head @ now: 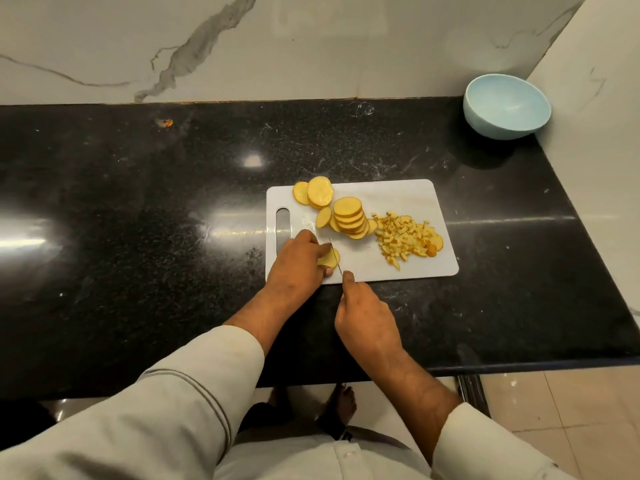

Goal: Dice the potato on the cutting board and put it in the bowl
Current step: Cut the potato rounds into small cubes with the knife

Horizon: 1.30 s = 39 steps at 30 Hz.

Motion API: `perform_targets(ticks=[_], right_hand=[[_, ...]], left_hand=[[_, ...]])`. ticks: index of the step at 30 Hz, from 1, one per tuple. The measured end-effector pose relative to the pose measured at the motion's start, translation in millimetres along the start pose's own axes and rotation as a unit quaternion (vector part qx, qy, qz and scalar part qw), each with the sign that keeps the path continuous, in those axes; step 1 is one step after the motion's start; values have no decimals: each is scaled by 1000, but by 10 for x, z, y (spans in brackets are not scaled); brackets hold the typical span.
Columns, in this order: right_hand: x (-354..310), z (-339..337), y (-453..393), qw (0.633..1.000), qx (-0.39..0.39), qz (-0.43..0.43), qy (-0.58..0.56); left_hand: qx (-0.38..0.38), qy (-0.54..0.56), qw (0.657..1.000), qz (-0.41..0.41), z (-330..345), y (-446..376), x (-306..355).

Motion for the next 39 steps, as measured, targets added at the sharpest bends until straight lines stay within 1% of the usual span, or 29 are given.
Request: perform_targets(ticks=[5, 9, 12, 18, 23, 26, 33, 36, 39], right_hand=[[-95, 25, -4, 999, -18, -6, 41], [-179, 55, -24, 998, 1, 2, 63], [-206, 89, -49, 997, 5, 6, 75], [-232, 103, -213, 997, -8, 13, 78], [-130, 167, 61, 997, -15, 10, 79], [-85, 183, 153, 996, -8, 13, 87], [-59, 212, 377, 996, -24, 15, 82], [-6, 175, 461, 997, -14, 26, 67], [-8, 82, 494, 998, 16, 35, 46]], left_hand=[[-18, -87, 995, 37, -48, -19, 99], [-23, -101, 993, 55, -84, -42, 108], [-25, -96, 993, 62, -82, -57, 86], [-12, -65, 997, 46, -67, -53, 68], [-9, -71, 997, 37, -30, -59, 48], [-8, -63, 997, 32, -11, -55, 34], [3, -26, 999, 22, -7, -19, 11], [5, -1, 1000, 21, -3, 8, -24], [-8, 27, 1000, 12, -12, 16, -80]])
Point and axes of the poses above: each hand's wrist, its own y-axis away from the middle knuckle, its own z-axis out of the palm, x = y × z, the point moved 3 cm from there along -y, towards the middle knuckle
